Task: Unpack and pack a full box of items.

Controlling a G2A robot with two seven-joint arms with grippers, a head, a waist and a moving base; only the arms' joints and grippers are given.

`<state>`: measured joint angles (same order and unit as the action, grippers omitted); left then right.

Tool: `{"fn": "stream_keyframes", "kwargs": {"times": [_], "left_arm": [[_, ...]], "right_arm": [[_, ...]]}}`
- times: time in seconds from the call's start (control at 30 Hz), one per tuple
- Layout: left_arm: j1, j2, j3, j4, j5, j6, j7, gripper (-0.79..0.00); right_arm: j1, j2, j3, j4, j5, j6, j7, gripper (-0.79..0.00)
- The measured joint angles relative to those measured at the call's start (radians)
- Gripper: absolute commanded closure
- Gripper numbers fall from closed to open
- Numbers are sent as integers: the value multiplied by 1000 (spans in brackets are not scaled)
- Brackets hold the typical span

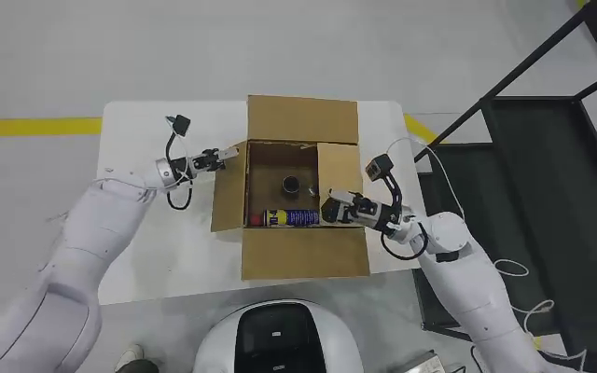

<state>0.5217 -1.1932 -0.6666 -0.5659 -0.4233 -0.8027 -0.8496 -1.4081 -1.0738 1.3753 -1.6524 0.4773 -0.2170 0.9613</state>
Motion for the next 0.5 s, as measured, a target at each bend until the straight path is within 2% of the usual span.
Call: {"fn": "stream_keyframes", "kwargs": {"times": [0.1, 0.27, 0.37, 0.5], "left_arm": [[-25, 11, -33, -12, -19, -43, -32, -785], [-44, 36, -97, -100, -63, -64, -88, -785], [-30, 41, -116, -166, -65, -39, -64, -785], [-20, 33, -102, -275, -42, 31, -63, -785]], "right_arm": [[-19, 4, 23, -14, 12, -3, 7, -785], [-47, 9, 63, -26, 23, -15, -3, -785], [-63, 12, 100, -10, 50, -32, -25, -785], [-88, 16, 152, 9, 92, -51, -29, -785]]}}
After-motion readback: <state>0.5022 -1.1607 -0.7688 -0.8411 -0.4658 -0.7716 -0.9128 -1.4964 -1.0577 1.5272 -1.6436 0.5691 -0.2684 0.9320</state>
